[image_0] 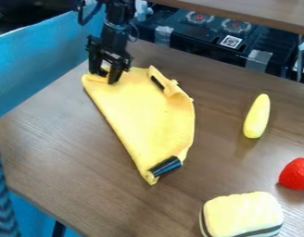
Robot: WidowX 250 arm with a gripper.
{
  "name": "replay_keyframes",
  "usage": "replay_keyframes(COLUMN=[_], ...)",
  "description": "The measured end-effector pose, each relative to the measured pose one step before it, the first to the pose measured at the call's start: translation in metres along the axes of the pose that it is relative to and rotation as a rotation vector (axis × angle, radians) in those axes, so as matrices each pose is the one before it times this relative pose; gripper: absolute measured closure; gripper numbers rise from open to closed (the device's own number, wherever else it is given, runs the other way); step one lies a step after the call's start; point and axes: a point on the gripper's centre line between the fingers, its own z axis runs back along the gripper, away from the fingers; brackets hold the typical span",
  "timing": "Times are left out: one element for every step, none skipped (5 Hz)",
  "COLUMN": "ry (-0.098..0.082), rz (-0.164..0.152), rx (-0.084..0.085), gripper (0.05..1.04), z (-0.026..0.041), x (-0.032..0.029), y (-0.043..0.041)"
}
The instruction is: Fold the cloth from the top left to bottom right
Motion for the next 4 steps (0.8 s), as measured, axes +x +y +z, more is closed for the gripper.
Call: replay_keyframes(ry=[-0.0047, -0.0281, -0.0697, -0.0487], rz=[-0.0127, -0.032, -0.0314, -0.0603], rx=[-0.0126, -0.0306, -0.0073, 0.0162], gripper=[0.66, 0.865, 1.005, 1.029], z=[-0.00257, 0.00658, 0.0232, 0.01967], x=[-0.00143, -0.00789, -0.01309, -0.01284], y=[0.00199, -0.00276, -0.0014, -0.02125])
